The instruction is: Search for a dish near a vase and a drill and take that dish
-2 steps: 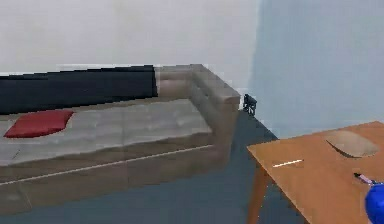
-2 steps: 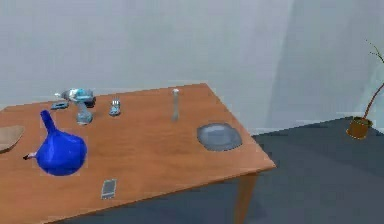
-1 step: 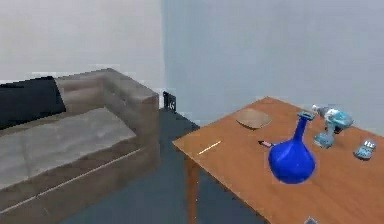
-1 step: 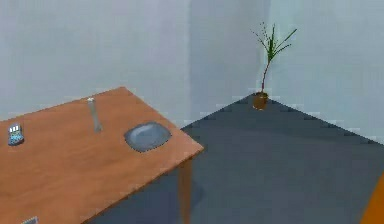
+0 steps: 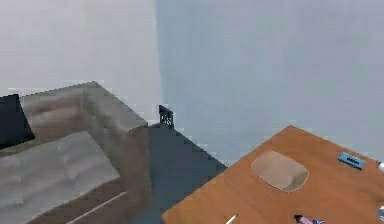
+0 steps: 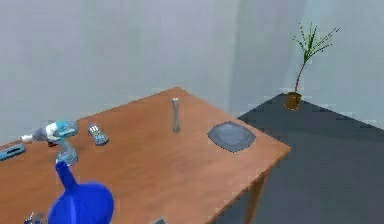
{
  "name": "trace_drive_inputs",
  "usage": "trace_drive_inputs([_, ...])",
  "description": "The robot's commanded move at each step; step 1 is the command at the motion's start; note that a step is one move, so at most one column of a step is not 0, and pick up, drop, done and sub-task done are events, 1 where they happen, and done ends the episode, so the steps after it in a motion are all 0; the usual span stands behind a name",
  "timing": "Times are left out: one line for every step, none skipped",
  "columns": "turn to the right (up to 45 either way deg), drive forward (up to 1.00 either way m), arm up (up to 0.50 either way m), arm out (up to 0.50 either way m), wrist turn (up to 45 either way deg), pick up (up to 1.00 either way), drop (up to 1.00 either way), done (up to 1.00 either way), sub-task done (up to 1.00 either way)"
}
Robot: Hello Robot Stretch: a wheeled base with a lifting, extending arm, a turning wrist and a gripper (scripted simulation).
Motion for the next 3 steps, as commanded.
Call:
trace_drive_inputs([-45.0, 0.00, 0.00, 0.00, 0.0, 0.00, 0.00, 0.00, 0.00])
trace_drive_inputs([-15.0, 0.00, 0.00, 0.00, 0.0, 0.00, 0.00, 0.00, 0.00])
trace_drive_inputs([0.0, 0.00, 0.50, 0.00, 0.0, 0.00, 0.00, 0.00, 0.00])
